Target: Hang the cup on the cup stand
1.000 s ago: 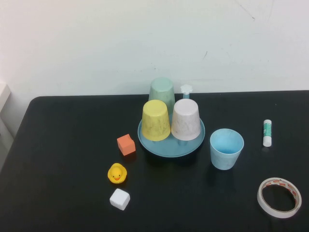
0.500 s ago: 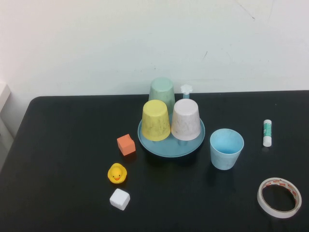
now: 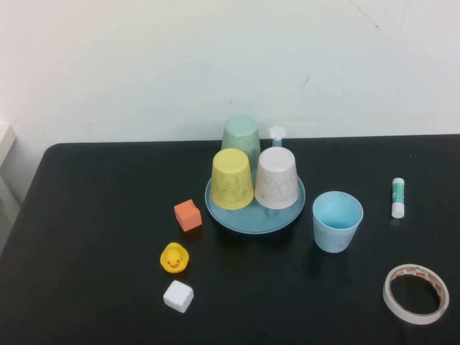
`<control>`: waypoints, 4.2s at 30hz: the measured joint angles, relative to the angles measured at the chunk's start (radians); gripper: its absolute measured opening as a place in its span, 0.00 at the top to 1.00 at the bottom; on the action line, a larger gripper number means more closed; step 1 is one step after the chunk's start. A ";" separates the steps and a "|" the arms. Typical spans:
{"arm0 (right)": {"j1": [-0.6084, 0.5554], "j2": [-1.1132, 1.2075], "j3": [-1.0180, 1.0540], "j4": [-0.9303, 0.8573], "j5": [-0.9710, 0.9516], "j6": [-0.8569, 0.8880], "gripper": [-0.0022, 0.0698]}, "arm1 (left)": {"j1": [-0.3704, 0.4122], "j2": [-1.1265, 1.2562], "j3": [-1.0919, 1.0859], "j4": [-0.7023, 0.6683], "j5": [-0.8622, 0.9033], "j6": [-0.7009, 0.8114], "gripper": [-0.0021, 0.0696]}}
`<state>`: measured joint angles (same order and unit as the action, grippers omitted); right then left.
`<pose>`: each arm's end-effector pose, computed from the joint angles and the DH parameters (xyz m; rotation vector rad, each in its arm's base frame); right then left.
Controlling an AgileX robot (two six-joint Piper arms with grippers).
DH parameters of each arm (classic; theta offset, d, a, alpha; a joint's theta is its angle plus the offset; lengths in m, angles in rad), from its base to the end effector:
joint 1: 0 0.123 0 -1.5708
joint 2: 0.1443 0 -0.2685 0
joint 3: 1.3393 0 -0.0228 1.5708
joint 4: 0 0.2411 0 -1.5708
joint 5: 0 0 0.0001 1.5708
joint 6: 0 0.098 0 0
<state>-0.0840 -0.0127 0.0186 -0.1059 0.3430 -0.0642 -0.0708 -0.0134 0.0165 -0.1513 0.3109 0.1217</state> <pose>0.0664 -0.0091 0.1753 -0.0483 1.8349 -0.2069 0.0671 -0.0093 0.1792 0.0764 1.7937 -0.1081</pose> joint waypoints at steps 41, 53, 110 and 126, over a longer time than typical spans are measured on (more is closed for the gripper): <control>0.000 0.257 -0.443 0.070 -0.047 -0.069 0.97 | 0.000 0.100 -0.437 0.128 -0.094 0.036 0.97; 0.005 0.926 -0.784 0.543 0.213 -0.638 0.97 | 0.000 0.268 -0.406 0.135 0.025 0.045 0.97; 0.230 1.840 -1.575 0.389 0.411 -0.600 0.94 | 0.000 0.272 -0.413 -0.929 -0.178 -0.233 0.05; 0.657 1.632 -1.290 1.764 0.146 -1.490 0.94 | 0.000 0.272 -0.416 -1.459 -0.027 -0.256 0.01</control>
<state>0.5730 1.6197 -1.2718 1.6581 0.4891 -1.5542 -0.0708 0.2585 -0.3991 -1.6098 0.2844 -0.1346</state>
